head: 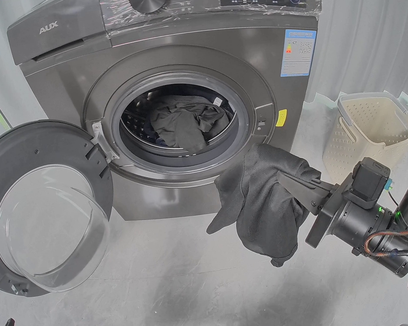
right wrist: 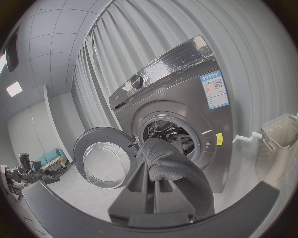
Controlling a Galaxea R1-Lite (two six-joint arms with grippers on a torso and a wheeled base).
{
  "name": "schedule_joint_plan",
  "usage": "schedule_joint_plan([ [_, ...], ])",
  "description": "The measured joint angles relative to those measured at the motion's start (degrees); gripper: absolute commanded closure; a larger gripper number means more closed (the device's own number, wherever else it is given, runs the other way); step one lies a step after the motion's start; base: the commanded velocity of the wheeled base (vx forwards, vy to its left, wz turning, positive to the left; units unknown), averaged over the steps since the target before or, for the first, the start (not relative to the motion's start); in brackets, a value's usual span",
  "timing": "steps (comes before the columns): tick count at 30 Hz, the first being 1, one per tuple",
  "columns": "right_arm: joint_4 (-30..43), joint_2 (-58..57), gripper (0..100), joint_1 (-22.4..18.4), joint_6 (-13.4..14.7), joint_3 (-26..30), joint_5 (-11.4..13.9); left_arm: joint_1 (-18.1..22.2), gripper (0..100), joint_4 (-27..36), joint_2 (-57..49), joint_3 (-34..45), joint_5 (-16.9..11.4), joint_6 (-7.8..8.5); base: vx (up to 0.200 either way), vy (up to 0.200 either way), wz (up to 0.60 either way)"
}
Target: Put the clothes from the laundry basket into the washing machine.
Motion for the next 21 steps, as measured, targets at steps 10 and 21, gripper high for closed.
schedule_joint_plan([
  [10,0.09,0.09,100,-0.78,0.02,0.22,0.05,-0.01,0,-0.02,0.00,0.00,0.00,0.02,0.000,0.000,0.00],
  [21,-0.13,0.78,100,-0.89,0.02,0.11,0.07,0.00,0,-0.02,0.00,0.00,-0.01,0.02,0.018,0.000,0.00],
])
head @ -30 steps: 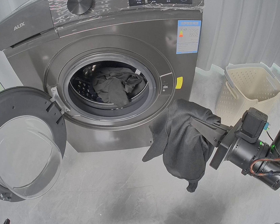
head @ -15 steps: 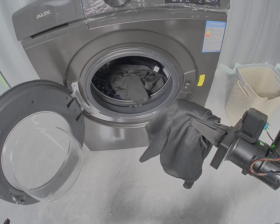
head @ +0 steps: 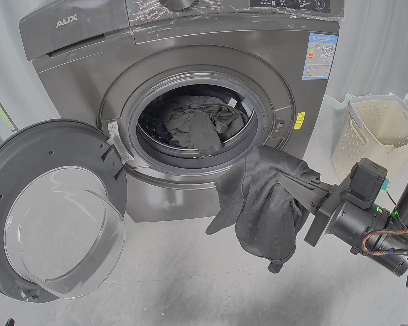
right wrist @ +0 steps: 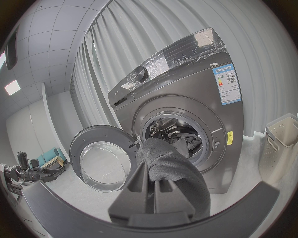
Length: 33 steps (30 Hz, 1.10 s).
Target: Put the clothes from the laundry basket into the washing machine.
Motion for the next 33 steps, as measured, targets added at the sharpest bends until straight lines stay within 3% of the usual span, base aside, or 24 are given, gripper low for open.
schedule_joint_plan([
  [5,-0.34,0.44,100,0.06,0.00,-0.06,0.02,0.00,0,0.00,0.00,0.00,0.01,0.02,0.200,0.000,0.00],
  [17,-0.46,0.96,100,0.12,-0.02,0.02,0.00,0.00,0,-0.02,0.00,0.00,0.01,0.02,0.000,0.000,0.00],
  [26,-1.57,3.02,100,1.38,0.30,-1.00,-0.20,0.18,0,-0.11,0.00,0.00,-0.21,1.88,0.000,0.000,0.00],
  [33,-2.72,6.94,100,2.62,1.11,-6.73,-0.84,0.26,0,-0.18,0.00,0.00,-0.27,2.76,0.000,0.000,0.00],
])
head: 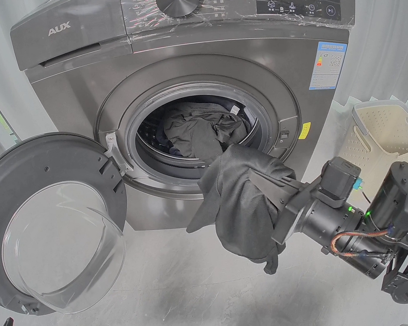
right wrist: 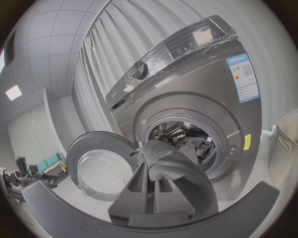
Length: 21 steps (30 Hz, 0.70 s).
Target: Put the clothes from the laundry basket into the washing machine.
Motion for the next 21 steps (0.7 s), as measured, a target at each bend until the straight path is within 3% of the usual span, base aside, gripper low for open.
schedule_joint_plan([
  [15,-1.06,6.70,100,0.85,0.76,-9.01,-0.88,-0.05,0,-0.35,0.00,0.00,-1.45,1.33,0.000,0.000,0.00],
  [21,-1.30,7.42,100,0.83,0.78,-9.59,-0.90,0.69,0,-5.08,0.61,-2.27,-1.84,-1.01,0.000,0.000,0.00],
])
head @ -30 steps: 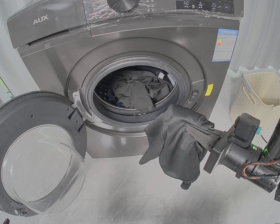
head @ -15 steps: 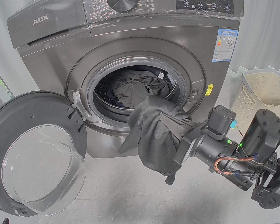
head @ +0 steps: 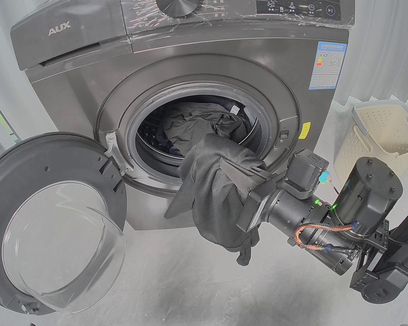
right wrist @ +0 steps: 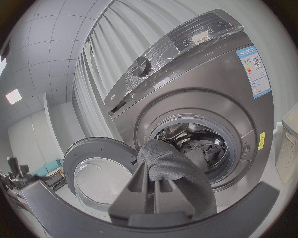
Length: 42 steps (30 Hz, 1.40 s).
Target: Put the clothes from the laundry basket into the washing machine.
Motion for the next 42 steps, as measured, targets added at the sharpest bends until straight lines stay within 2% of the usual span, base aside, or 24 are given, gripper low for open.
schedule_joint_plan([
  [3,-0.12,0.24,100,-0.02,0.00,-0.49,0.00,0.79,0,-2.93,2.84,-3.88,-3.11,-0.99,0.000,0.000,0.00],
  [6,-0.15,0.50,100,-0.11,0.00,-1.21,0.02,1.27,0,-5.01,8.11,-6.53,-9.28,-1.37,0.000,0.000,0.00],
  [11,-0.09,0.93,100,-0.63,-0.07,-2.91,0.02,1.51,0,-8.97,20.15,-8.70,-17.52,0.38,0.000,0.000,0.00],
  [16,0.13,1.27,100,-1.33,-0.18,-4.68,0.29,-0.95,0,-15.08,33.05,-9.70,-21.78,1.66,0.000,0.000,0.00],
  [21,0.11,1.90,100,-2.07,-0.33,-6.34,0.79,-8.64,0,-21.52,45.24,-10.28,-23.48,0.65,0.000,0.000,0.00],
  [26,0.05,2.50,100,-2.71,-0.44,-7.67,1.50,-14.28,0,-28.44,55.30,-10.58,-23.98,-0.34,0.000,0.000,0.00],
  [35,0.00,3.15,100,-3.22,-0.62,-8.77,2.05,-21.69,0,-41.55,73.81,-11.68,-22.27,-1.74,0.000,0.000,0.00],
  [38,0.00,3.25,100,-3.22,-0.65,-8.85,2.10,-23.54,0,-44.78,78.90,-12.87,-21.57,-3.12,0.000,0.000,0.00],
  [42,0.11,3.33,100,-2.89,-0.65,-8.83,2.11,-25.38,0,-46.57,84.19,-15.68,-21.24,-6.07,0.000,0.000,0.00],
])
